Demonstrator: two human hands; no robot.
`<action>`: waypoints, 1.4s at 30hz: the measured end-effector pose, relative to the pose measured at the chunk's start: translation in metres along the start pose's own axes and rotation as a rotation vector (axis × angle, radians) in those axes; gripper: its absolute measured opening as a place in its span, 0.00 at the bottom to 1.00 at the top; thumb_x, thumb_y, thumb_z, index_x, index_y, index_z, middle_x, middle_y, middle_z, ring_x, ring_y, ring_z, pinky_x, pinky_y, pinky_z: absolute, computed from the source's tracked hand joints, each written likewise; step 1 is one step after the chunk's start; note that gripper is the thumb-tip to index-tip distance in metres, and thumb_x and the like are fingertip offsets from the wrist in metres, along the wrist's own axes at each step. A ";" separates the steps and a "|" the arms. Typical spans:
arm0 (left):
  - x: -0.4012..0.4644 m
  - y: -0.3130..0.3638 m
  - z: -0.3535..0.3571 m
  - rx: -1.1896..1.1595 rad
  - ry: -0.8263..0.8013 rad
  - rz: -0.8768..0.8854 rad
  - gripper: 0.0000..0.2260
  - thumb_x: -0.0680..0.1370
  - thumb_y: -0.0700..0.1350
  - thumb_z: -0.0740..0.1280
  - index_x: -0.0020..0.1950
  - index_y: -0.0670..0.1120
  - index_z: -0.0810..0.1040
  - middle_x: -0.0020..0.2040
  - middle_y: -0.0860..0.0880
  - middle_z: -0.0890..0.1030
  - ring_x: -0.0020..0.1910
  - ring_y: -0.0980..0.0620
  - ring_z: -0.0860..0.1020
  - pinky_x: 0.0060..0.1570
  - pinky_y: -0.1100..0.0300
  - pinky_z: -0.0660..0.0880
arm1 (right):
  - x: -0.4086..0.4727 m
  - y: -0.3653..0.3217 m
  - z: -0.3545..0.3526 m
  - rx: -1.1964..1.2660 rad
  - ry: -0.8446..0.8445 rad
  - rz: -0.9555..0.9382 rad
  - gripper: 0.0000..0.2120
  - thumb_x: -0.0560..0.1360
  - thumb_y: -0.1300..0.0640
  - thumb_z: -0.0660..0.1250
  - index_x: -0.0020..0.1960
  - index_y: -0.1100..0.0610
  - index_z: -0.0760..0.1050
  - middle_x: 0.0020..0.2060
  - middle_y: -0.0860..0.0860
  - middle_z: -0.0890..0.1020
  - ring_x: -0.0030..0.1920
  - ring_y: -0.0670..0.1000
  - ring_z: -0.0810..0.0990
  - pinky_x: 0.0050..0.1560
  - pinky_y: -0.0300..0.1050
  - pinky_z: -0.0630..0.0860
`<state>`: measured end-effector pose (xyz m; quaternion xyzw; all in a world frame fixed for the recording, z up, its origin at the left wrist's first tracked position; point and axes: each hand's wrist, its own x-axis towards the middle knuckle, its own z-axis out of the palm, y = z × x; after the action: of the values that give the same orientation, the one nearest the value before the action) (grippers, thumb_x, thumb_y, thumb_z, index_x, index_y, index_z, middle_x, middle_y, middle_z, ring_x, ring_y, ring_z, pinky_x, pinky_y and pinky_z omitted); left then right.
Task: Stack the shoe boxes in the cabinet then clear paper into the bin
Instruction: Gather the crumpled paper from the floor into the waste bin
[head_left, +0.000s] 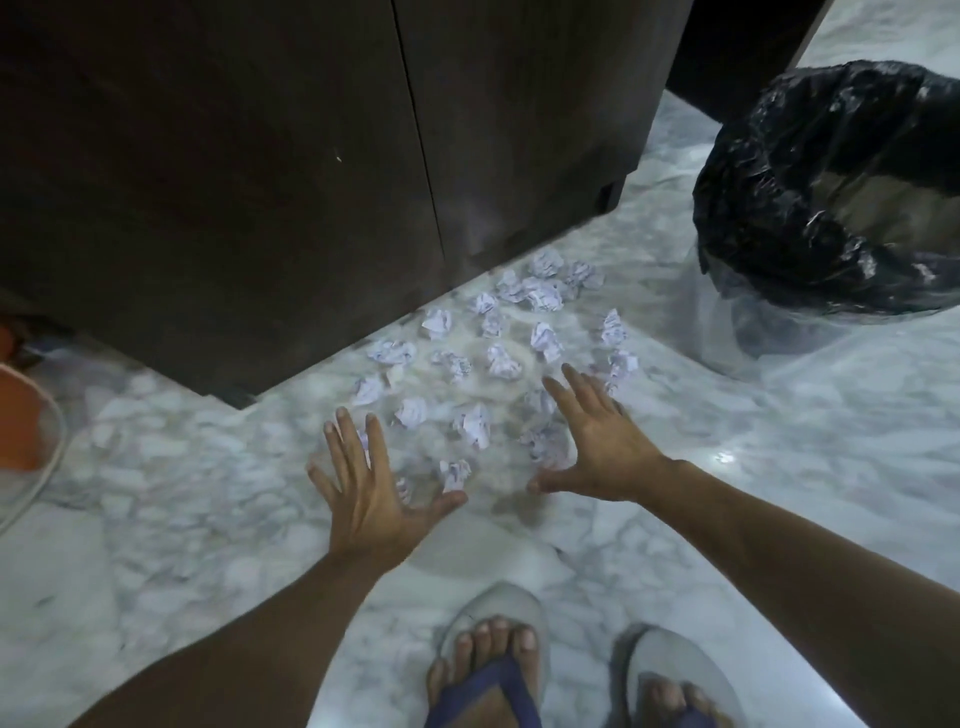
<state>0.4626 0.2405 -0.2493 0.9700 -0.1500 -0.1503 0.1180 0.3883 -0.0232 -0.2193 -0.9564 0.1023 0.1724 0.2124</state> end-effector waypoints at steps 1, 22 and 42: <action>-0.002 -0.003 0.003 0.003 -0.019 -0.027 0.64 0.54 0.85 0.49 0.77 0.47 0.33 0.75 0.45 0.26 0.74 0.46 0.27 0.71 0.34 0.37 | 0.003 -0.003 0.005 -0.001 -0.011 0.000 0.60 0.63 0.29 0.71 0.79 0.46 0.36 0.78 0.49 0.35 0.78 0.55 0.36 0.76 0.58 0.44; 0.045 -0.004 0.020 -0.024 -0.068 0.273 0.36 0.72 0.72 0.48 0.78 0.62 0.48 0.77 0.53 0.32 0.76 0.45 0.32 0.71 0.38 0.37 | 0.051 -0.038 0.046 -0.263 0.004 -0.244 0.32 0.77 0.34 0.53 0.78 0.39 0.48 0.79 0.51 0.39 0.78 0.58 0.38 0.74 0.65 0.46; 0.047 0.003 0.027 -0.144 0.193 0.325 0.16 0.73 0.38 0.60 0.58 0.48 0.78 0.56 0.42 0.73 0.55 0.45 0.65 0.55 0.46 0.68 | 0.040 -0.005 0.072 -0.097 0.429 -0.243 0.20 0.71 0.66 0.72 0.56 0.52 0.67 0.65 0.63 0.72 0.57 0.64 0.75 0.48 0.56 0.73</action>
<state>0.4957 0.2179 -0.2858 0.9320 -0.2815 -0.0458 0.2237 0.4060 0.0084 -0.2937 -0.9855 0.0207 -0.0564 0.1587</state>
